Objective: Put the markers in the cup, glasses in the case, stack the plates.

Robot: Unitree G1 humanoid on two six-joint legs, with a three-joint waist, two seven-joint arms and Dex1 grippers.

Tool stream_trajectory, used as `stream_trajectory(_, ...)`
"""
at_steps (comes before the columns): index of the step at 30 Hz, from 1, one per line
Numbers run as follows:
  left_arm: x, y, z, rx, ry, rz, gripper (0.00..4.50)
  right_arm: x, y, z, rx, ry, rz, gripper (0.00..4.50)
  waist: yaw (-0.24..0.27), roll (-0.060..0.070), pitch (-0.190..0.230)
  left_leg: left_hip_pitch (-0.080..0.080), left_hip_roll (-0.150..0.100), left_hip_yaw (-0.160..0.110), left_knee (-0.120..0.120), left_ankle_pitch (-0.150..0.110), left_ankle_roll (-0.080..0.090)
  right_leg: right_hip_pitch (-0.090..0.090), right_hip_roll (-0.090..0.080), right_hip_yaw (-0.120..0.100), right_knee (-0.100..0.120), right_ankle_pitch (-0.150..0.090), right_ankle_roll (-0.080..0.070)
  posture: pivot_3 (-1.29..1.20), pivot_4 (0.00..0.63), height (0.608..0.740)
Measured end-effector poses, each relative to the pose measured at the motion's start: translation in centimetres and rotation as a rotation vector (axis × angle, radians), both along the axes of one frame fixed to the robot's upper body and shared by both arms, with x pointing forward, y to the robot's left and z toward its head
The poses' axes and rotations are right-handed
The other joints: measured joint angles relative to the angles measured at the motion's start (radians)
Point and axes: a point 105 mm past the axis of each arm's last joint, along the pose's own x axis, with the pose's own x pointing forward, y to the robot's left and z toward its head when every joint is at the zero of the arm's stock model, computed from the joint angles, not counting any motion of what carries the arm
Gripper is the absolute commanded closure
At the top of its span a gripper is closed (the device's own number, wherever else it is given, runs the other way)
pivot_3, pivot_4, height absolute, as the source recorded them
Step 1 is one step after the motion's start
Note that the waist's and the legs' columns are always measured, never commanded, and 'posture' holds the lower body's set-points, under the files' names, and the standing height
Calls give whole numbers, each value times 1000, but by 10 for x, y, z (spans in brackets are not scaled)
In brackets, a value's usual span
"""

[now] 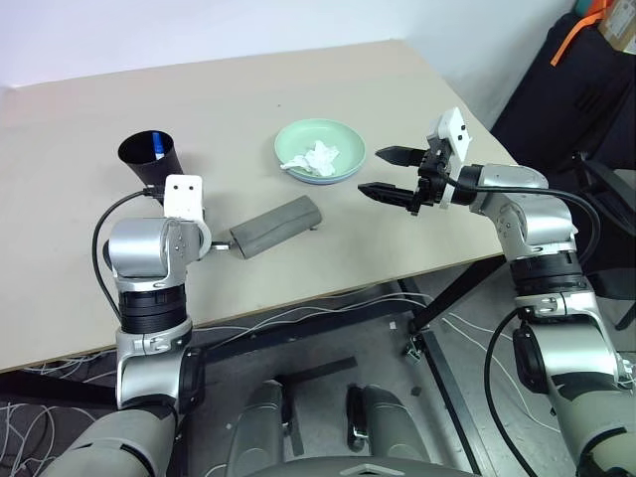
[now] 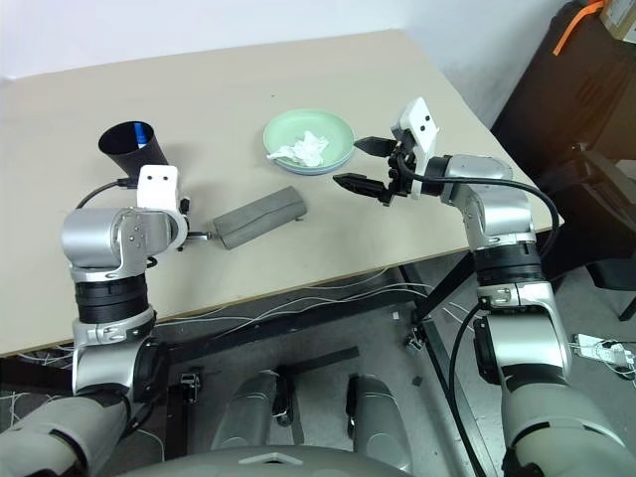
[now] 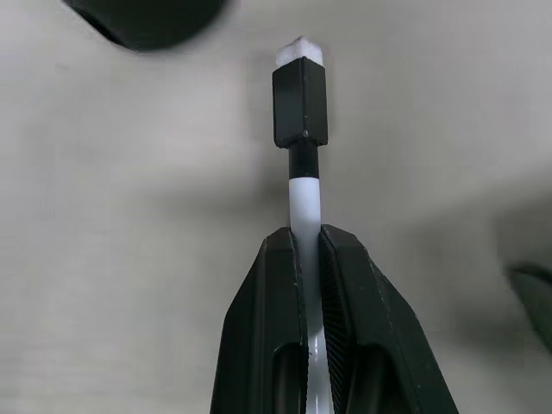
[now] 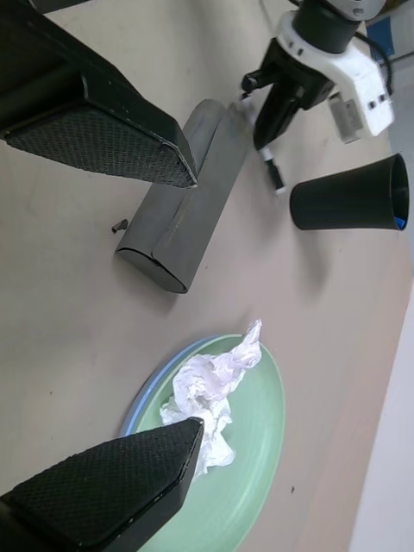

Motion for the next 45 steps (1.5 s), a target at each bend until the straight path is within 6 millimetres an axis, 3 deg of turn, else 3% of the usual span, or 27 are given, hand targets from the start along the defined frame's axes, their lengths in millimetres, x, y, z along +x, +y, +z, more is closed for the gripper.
stream_trajectory(3,9,-8,18,-35,-123,-87,4458,0,0,0,1,0,1,0,4,0,0,-2,0,0,0,0,0,0,-1,0,-4,0,0,0,150,727)
stream_trajectory(7,18,-26,67,-124,-437,-261,4458,-1,1,0,5,-2,5,0,2,0,0,-11,0,1,-2,0,1,-5,-1,0,-10,6,4,0,150,727)
stream_trajectory(16,6,-40,126,-178,-921,-565,4458,-11,10,5,73,57,56,0,4,0,0,-13,1,6,4,0,2,-5,7,-1,-9,7,6,0,150,727)
stream_trajectory(23,11,-25,140,-111,-1056,-583,4458,-29,25,14,115,81,127,0,4,0,0,-13,3,6,6,-1,2,-5,6,-1,-10,9,2,0,150,727)
stream_trajectory(34,15,10,167,11,-1169,-543,4458,-33,30,6,103,81,129,0,3,0,0,-14,3,7,6,0,2,-6,8,-1,-10,11,6,0,150,727)
stream_trajectory(39,18,39,162,52,-1159,-483,4458,-33,30,-7,80,97,114,0,3,0,0,-14,3,7,6,0,2,-6,9,-1,-10,11,5,0,150,727)
stream_trajectory(45,29,66,149,57,-1145,-418,4458,-35,30,-7,74,84,109,0,7,0,0,-14,3,7,6,0,2,-6,8,-1,-10,10,4,0,150,727)
